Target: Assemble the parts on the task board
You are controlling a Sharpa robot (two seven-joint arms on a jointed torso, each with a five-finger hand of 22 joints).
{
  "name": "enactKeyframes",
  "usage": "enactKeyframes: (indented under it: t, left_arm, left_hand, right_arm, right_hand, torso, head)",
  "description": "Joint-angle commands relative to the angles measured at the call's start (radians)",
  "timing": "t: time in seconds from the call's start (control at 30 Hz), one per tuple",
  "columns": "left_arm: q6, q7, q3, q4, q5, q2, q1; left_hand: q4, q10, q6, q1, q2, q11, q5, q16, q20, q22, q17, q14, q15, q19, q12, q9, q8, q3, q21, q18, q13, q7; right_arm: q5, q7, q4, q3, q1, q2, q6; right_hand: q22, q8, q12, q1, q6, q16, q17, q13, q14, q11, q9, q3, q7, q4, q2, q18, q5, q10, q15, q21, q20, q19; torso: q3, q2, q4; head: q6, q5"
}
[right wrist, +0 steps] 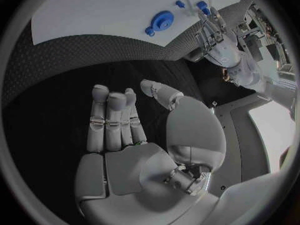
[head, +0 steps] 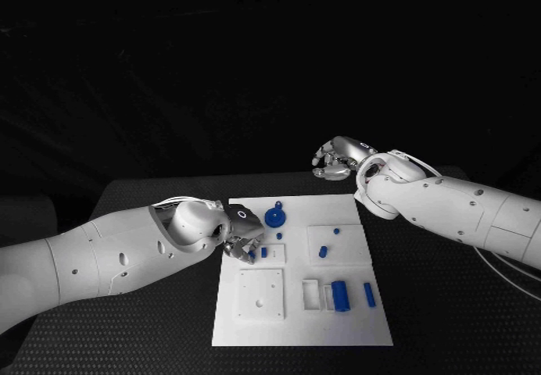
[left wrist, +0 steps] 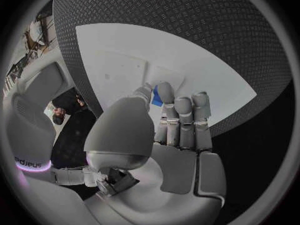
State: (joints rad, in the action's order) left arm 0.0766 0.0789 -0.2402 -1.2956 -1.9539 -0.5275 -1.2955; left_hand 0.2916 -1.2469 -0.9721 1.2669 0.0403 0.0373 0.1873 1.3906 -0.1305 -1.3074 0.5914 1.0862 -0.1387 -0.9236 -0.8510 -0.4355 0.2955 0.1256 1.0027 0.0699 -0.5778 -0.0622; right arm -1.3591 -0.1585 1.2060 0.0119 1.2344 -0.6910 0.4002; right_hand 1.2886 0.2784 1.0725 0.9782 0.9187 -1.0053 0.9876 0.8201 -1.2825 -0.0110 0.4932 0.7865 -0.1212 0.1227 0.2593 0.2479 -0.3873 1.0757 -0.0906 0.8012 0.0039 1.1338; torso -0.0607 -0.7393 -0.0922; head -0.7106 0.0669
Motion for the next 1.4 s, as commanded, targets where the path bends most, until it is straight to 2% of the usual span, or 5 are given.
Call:
enactKeyframes:
  t: [0.03, 0.5, 0.67, 0.93, 1.4]
  left_arm:
    - [0.021, 0.008, 0.0, -0.002, 0.006, 0.003, 0.001]
    - [0.026, 0.005, 0.0, -0.005, 0.006, 0.002, 0.001]
    - [0.019, 0.003, 0.0, -0.005, 0.006, 0.002, 0.001]
    - [0.001, -0.023, 0.0, -0.002, 0.012, -0.006, 0.001]
    - [-0.138, -0.114, 0.001, -0.012, 0.084, -0.054, 0.001]
  left_hand:
    - [0.001, 0.004, -0.03, -0.005, -0.015, -0.008, 0.012, -0.007, -0.098, -0.02, 0.002, -0.003, 0.004, 0.004, 0.005, 0.001, 0.007, -0.008, -0.004, -0.002, -0.002, -0.02]
    - [0.001, 0.005, -0.053, -0.005, -0.021, -0.007, 0.028, -0.008, -0.097, -0.02, 0.002, -0.005, 0.004, 0.007, 0.007, -0.001, 0.016, -0.013, -0.003, 0.0, -0.004, -0.018]
    - [0.002, 0.005, -0.058, -0.016, -0.015, -0.007, 0.097, -0.008, -0.096, -0.02, 0.003, -0.005, 0.003, 0.009, 0.008, 0.0, 0.016, -0.015, -0.003, 0.0, -0.005, -0.017]
    - [0.001, 0.008, -0.049, -0.019, 0.02, -0.008, 0.129, -0.01, -0.097, -0.019, 0.003, -0.006, 0.004, 0.007, 0.011, 0.005, 0.007, -0.018, -0.001, 0.001, -0.007, -0.02]
    - [0.004, 0.014, -0.03, -0.251, 0.099, -0.008, 0.106, -0.018, -0.1, -0.017, 0.002, 0.008, 0.002, -0.012, 0.018, 0.015, -0.01, 0.132, -0.012, 0.012, -0.014, -0.021]
  right_arm:
    - [-0.003, 0.008, 0.002, 0.0, 0.0, 0.0, -0.005]
    - [-0.003, 0.007, 0.001, 0.0, 0.0, 0.0, -0.005]
    - [-0.01, 0.008, 0.002, 0.0, 0.0, 0.001, -0.004]
    - [-0.01, 0.008, 0.001, 0.0, 0.0, 0.0, -0.003]
    - [-0.01, 0.008, 0.001, 0.0, 0.0, -0.002, -0.002]
  right_hand:
    - [0.001, -0.005, 0.005, -0.004, 0.002, 0.005, 0.001, -0.002, -0.006, -0.004, 0.002, -0.003, -0.007, 0.002, -0.004, 0.014, -0.003, -0.002, -0.003, -0.006, -0.001, 0.006]
    - [0.002, -0.005, 0.005, -0.004, 0.003, 0.005, 0.002, -0.002, -0.007, -0.004, 0.002, -0.003, -0.007, 0.002, -0.005, 0.014, -0.003, -0.002, -0.003, -0.007, -0.001, 0.007]
    - [0.002, -0.005, 0.005, -0.004, 0.003, 0.005, 0.002, -0.002, -0.007, -0.004, 0.002, -0.003, -0.007, 0.002, -0.005, 0.014, -0.003, -0.002, -0.003, -0.007, -0.001, 0.007]
    - [0.002, -0.005, 0.005, -0.003, 0.002, 0.005, 0.002, -0.003, -0.007, -0.004, 0.002, -0.003, -0.007, 0.002, -0.005, 0.014, -0.003, -0.002, -0.003, -0.007, -0.001, 0.007]
    - [0.002, -0.006, 0.006, -0.003, 0.002, 0.005, 0.002, -0.003, -0.007, -0.004, 0.002, -0.003, -0.007, 0.002, -0.005, 0.014, -0.003, -0.002, -0.003, -0.007, -0.001, 0.007]
  torso:
    - [0.0002, 0.0, 0.0001]
    - [0.0009, 0.0, -0.0005]
    - [0.0011, 0.0, -0.0004]
    - [0.001, 0.0, -0.0005]
    - [0.0015, 0.0, -0.0005]
  head:
    - [-0.001, 0.0]
    - [-0.001, 0.001]
    - [0.001, 0.0]
    - [-0.001, 0.001]
    - [0.004, 0.001]
